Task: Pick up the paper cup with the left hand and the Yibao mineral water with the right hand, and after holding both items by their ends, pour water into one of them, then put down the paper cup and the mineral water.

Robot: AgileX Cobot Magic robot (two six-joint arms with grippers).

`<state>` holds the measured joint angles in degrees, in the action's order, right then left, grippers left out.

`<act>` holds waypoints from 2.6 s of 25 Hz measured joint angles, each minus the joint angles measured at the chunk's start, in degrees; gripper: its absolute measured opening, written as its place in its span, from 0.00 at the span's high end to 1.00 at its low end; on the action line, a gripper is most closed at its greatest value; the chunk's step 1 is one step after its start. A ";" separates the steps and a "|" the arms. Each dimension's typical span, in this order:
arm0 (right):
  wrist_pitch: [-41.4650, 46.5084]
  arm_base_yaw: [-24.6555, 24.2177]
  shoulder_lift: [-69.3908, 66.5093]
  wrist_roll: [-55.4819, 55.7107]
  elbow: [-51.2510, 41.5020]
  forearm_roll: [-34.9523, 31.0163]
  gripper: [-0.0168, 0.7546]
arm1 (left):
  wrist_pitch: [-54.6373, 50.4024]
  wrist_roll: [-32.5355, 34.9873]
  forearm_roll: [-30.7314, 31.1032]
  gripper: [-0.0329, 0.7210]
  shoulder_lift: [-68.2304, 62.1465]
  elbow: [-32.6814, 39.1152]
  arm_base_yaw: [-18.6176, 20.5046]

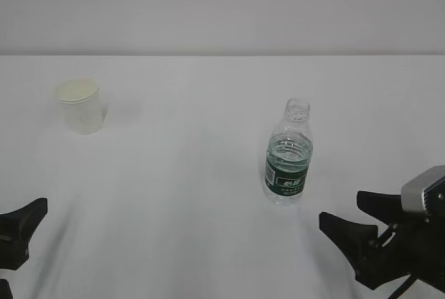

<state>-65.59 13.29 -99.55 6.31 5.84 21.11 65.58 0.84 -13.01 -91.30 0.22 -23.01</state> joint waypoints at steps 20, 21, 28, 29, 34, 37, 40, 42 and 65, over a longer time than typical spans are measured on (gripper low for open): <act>-0.11 0.00 -1.25 -9.10 4.02 0.61 0.21 | 0.00 -0.21 0.32 0.17 0.00 0.00 0.00; -0.11 0.00 -1.25 -9.10 4.02 0.61 0.21 | 0.00 -0.21 0.32 0.17 0.00 0.00 0.00; -0.11 0.00 -1.25 -9.13 4.02 0.15 0.21 | 0.02 -0.21 0.40 0.17 0.00 0.00 0.00; -0.11 0.00 -1.25 -9.23 4.11 0.15 0.21 | 0.02 -0.21 0.40 0.17 0.00 0.00 0.00; -0.11 0.00 -2.20 -9.23 5.69 0.15 0.21 | 0.02 -0.21 0.40 0.17 0.00 0.00 0.00; -0.11 0.00 -3.48 -9.23 6.55 0.03 0.21 | 0.02 -0.21 0.40 0.17 0.00 0.00 0.00; -0.11 0.00 -4.13 -9.23 6.83 0.03 0.21 | 0.02 -0.21 0.40 0.17 0.00 0.00 0.00; -0.11 0.00 -4.27 -9.23 7.32 0.03 0.21 | 0.12 -0.21 0.40 0.17 0.00 0.00 0.00; -0.11 0.00 -10.01 -7.02 11.02 0.90 0.12 | 0.12 -0.21 0.40 0.17 0.00 0.00 0.00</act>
<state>-65.71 13.29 -109.56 -0.72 16.86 22.01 65.70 0.63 -12.61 -91.30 0.22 -23.01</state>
